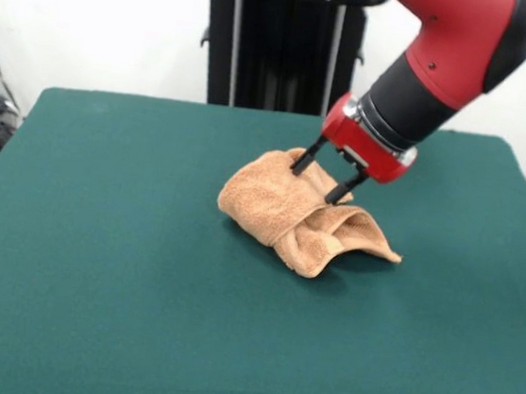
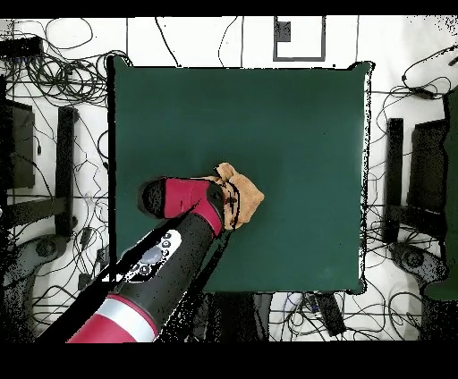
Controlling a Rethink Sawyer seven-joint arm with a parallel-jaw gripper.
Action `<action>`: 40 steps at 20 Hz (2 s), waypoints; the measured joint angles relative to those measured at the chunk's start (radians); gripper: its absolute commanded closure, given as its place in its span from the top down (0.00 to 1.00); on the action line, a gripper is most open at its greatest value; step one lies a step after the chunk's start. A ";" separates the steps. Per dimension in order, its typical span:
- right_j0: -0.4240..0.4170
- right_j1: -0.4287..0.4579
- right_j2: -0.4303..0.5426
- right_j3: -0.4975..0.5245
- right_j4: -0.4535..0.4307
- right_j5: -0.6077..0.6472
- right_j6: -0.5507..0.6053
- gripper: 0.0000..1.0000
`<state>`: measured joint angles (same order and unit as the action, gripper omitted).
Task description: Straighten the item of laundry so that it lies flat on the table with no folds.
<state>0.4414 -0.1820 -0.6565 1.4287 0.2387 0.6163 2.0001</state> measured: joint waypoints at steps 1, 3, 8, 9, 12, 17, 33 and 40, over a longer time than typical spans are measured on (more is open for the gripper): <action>0.000 0.000 0.000 0.000 0.000 0.000 0.000 1.00; 0.000 -0.001 0.000 0.000 0.002 0.000 0.000 1.00; 0.000 -0.005 0.000 0.000 0.010 0.000 0.000 1.00; 0.000 -0.006 0.000 0.000 0.011 0.000 0.000 1.00; 0.000 -0.010 0.000 0.000 0.014 0.000 0.000 1.00; -0.001 -0.026 0.000 0.000 0.020 0.000 0.000 1.00; -0.026 -0.029 0.000 0.000 0.032 -0.019 0.000 1.00; -0.026 -0.024 0.000 0.000 0.032 -0.036 0.000 1.00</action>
<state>0.4158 -0.2059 -0.6565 1.4290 0.2703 0.5802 2.0001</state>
